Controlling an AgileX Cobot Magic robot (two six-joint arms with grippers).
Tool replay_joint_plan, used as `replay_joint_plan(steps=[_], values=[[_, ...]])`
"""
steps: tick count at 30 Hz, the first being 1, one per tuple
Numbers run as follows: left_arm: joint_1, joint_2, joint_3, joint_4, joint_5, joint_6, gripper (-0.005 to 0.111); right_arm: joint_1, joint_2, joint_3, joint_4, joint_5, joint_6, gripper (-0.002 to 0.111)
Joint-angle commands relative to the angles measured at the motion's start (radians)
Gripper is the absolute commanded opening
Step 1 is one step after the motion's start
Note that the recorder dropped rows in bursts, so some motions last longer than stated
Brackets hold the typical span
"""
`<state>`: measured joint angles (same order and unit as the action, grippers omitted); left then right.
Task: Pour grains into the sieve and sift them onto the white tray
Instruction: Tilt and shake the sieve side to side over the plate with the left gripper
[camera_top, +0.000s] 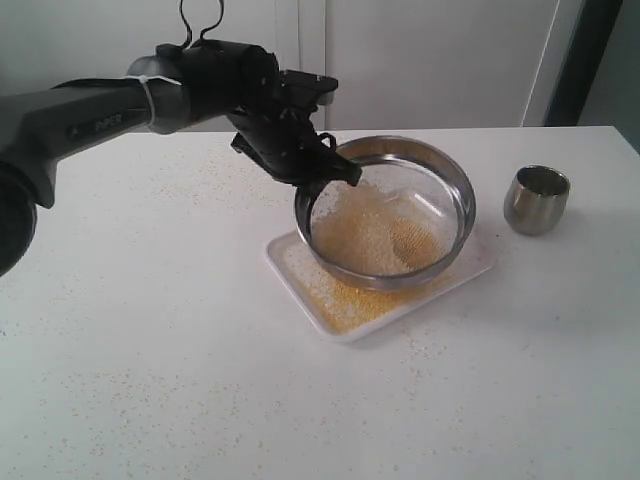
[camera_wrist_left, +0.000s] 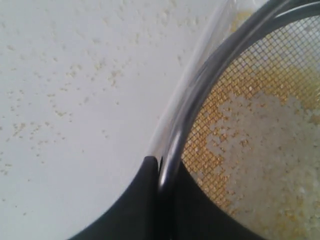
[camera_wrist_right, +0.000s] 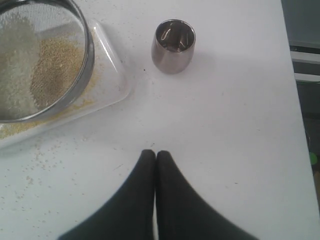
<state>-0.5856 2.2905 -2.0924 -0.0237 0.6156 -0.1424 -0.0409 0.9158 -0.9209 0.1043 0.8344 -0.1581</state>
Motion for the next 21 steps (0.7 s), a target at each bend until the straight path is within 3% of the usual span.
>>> replay_joint_plan(steps=[1, 3, 5, 7, 9, 11, 13, 15, 17, 21], values=[[0.012, -0.022, -0.035, -0.036, 0.097, -0.123, 0.000, -0.009, -0.006, 0.003, -0.004, -0.012, 0.003, 0.000], [-0.009, -0.028, -0.045, -0.104, 0.149, 0.027, 0.000, -0.009, -0.006, 0.003, -0.004, -0.012, 0.003, 0.000], [-0.023, -0.029, -0.047, -0.048, 0.069, 0.074, 0.000, -0.009, -0.006, 0.003, -0.004, -0.012, 0.008, 0.000], [-0.011, -0.008, -0.047, 0.034, 0.014, -0.123, 0.000, -0.009, -0.006, 0.003, -0.004, -0.012, 0.025, 0.000], [0.008, 0.002, -0.049, -0.044, 0.060, -0.245, 0.000, -0.009, -0.006, 0.003, -0.004, -0.012, 0.021, 0.000], [0.003, -0.001, -0.051, -0.191, 0.094, -0.049, 0.000, -0.009, -0.006, 0.003, -0.004, -0.014, 0.023, 0.000], [-0.009, -0.008, -0.051, -0.201, 0.062, 0.161, 0.000, -0.009, -0.006, 0.003, -0.004, -0.012, 0.023, 0.000], [0.001, 0.002, -0.051, -0.118, 0.024, 0.017, 0.000, -0.009, -0.006, 0.003, -0.004, -0.012, 0.023, 0.000], [0.030, 0.013, -0.051, -0.128, 0.085, -0.208, 0.000, -0.009, -0.006, 0.003, -0.004, -0.014, 0.023, 0.000], [0.010, 0.003, -0.051, -0.281, 0.139, 0.148, 0.000, -0.009, -0.006, 0.003, -0.004, -0.014, 0.023, 0.000]])
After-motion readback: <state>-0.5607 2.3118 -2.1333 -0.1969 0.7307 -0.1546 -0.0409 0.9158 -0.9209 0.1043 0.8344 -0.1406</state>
